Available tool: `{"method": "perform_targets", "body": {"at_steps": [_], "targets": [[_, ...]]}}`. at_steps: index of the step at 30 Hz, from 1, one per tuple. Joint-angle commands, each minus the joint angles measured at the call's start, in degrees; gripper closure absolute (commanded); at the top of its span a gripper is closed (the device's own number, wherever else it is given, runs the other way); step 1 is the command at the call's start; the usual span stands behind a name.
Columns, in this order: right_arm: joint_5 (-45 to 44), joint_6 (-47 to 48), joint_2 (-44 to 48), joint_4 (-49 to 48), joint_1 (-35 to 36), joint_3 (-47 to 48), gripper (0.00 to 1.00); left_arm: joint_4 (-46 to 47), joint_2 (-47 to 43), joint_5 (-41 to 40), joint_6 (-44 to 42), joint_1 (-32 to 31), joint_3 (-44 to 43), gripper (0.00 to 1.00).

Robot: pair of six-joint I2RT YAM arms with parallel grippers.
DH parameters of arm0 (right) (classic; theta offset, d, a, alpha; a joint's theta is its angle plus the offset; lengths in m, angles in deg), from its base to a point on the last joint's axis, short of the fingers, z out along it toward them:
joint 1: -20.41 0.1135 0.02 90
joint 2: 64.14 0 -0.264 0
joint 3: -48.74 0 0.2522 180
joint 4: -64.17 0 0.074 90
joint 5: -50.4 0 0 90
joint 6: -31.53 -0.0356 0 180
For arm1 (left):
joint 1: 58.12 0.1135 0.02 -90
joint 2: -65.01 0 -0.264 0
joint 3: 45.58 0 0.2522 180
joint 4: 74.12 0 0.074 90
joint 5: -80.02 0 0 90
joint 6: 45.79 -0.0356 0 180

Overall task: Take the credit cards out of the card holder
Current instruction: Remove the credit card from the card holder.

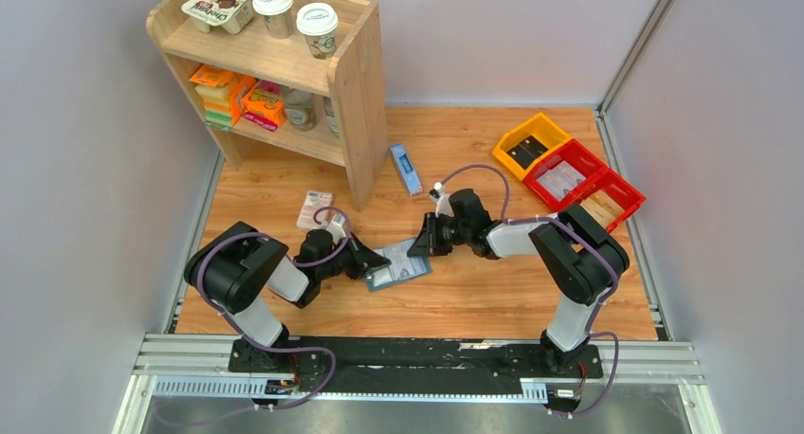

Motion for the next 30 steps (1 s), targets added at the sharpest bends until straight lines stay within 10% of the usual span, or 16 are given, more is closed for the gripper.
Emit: {"method": "perform_targets", "body": {"at_steps": [1,14,23,30], "targets": [[-3.8,1.3,-2.7,3.1,-0.4,-1.4,0.87,5.1,-0.4,0.1,0.3,0.7,0.9,1.00],[-5.0,1.1,-2.5,3.8,-1.9,-2.1,0.89,-4.6,-4.6,-1.4,0.0,2.1,1.9,1.00],[-6.4,2.8,-0.2,6.8,-1.9,-0.4,0.89,-35.6,-17.7,-7.1,-8.2,2.2,-3.2,1.00],[-8.3,3.6,5.3,9.7,-1.9,1.0,0.79,-29.0,-12.0,-4.0,-8.5,2.3,-5.9,1.00]]}}
